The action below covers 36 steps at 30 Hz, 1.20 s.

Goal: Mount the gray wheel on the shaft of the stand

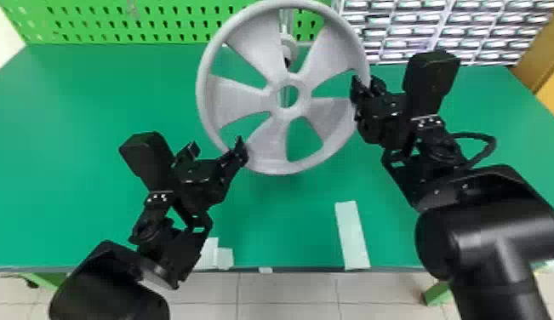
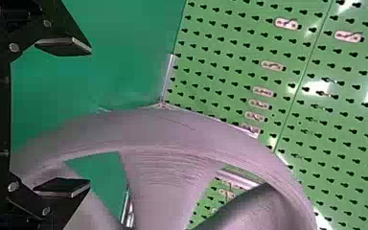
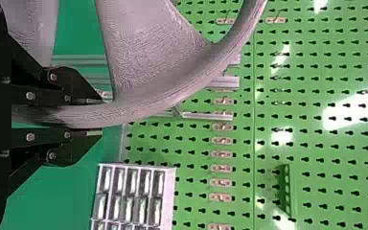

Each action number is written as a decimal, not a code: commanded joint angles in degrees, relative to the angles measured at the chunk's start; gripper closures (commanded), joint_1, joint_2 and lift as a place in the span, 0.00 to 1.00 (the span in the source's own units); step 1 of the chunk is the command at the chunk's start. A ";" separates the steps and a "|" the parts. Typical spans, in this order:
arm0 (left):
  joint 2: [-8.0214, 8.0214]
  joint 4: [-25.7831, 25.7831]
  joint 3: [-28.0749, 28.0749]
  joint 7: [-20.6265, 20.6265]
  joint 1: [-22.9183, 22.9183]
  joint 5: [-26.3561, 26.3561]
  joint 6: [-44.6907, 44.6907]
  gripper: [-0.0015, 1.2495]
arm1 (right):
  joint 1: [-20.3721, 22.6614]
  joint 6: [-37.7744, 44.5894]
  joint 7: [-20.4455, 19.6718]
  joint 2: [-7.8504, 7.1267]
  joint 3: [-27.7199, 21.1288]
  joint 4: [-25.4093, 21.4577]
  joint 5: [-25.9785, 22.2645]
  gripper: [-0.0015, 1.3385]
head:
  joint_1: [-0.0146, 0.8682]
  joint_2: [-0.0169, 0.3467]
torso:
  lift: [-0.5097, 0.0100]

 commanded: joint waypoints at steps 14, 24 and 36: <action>0.00 5.73 -1.95 0.00 -3.22 -0.04 -7.70 0.24 | 0.47 -2.69 -0.29 -0.36 1.24 0.10 -0.77 0.89 | 1.00 0.19 | 0.79; 0.00 9.77 -2.47 0.00 -5.15 1.37 -11.92 0.26 | 0.74 -4.98 -0.29 -0.54 1.77 0.54 -1.65 0.89 | 1.00 0.19 | 0.79; 0.00 14.26 -3.44 -0.18 -7.00 4.44 -15.79 0.36 | 0.91 -7.44 -0.29 -0.71 2.04 1.33 -2.36 0.89 | 1.00 0.19 | 0.79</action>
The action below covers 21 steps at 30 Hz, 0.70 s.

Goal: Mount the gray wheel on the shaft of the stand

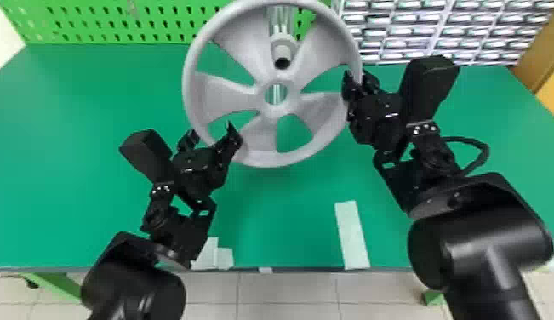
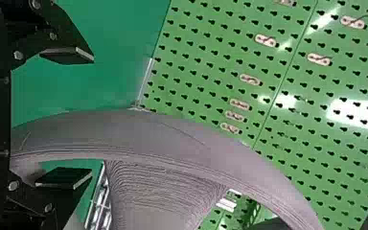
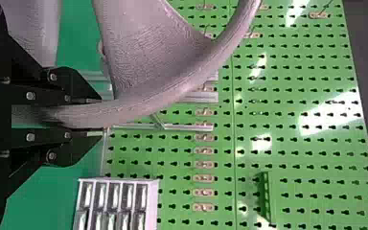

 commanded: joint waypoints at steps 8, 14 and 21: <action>0.01 2.69 -0.18 -0.79 -1.34 1.06 -4.08 0.41 | 0.02 0.17 0.00 -0.02 0.20 0.52 0.00 0.89 | 1.00 0.19 | 0.79; 0.01 3.13 -0.09 -1.23 -1.51 0.18 -5.14 0.42 | 0.02 0.26 0.00 0.07 0.02 0.52 -0.18 0.89 | 1.00 0.19 | 0.79; -0.07 3.92 0.26 -2.98 -2.66 0.27 -6.63 0.44 | 0.02 0.52 0.00 -0.02 0.20 0.79 -0.09 0.89 | 1.00 0.19 | 0.79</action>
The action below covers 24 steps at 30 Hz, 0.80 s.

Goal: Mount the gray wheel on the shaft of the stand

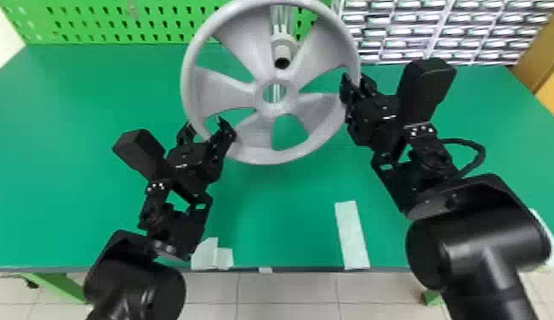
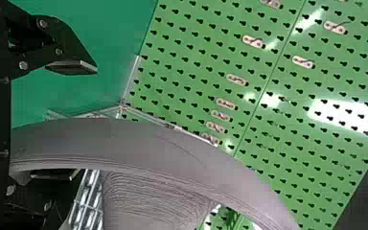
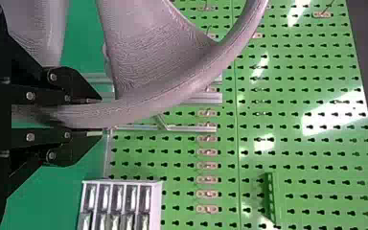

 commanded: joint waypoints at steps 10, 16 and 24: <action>-0.09 0.43 0.58 -0.20 -0.64 -0.08 -1.94 0.44 | 0.00 0.57 0.01 -0.02 0.03 0.31 0.32 0.89 | 1.00 0.19 | 0.79; -0.09 1.48 0.67 -0.20 -1.17 0.09 -1.94 0.46 | -0.09 -0.05 0.01 -0.02 0.03 0.83 -0.12 0.89 | 1.00 0.19 | 0.79; -0.17 4.03 0.32 -1.43 -3.11 0.36 -3.44 0.47 | -0.88 -1.89 0.01 0.33 -0.23 2.68 -0.30 0.89 | 1.00 0.19 | 0.79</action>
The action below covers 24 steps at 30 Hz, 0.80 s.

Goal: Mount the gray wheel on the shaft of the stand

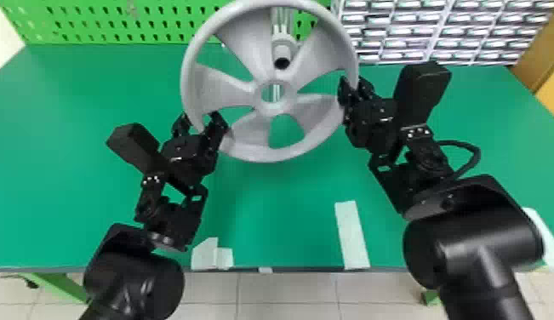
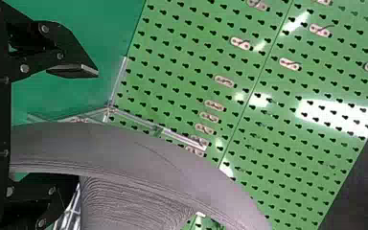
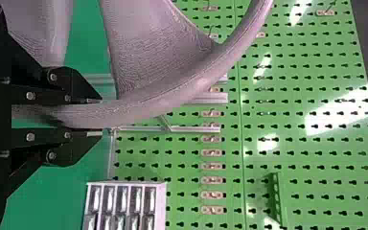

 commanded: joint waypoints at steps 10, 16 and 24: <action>-1.93 6.08 -0.45 -2.34 -5.32 -1.12 -3.97 0.47 | -2.07 -5.89 0.01 0.36 -0.01 4.56 0.93 0.89 | 1.00 0.19 | 0.79; -4.13 8.10 1.31 -3.49 -6.99 -2.79 -4.41 0.47 | -2.34 -8.09 -0.61 0.36 -0.01 5.52 1.98 0.89 | 1.00 0.19 | 0.79; -5.27 11.88 1.22 -3.57 -10.07 -4.29 -6.87 0.47 | -2.34 -9.67 -5.71 -0.17 1.92 5.96 2.51 0.91 | 1.00 0.19 | 0.79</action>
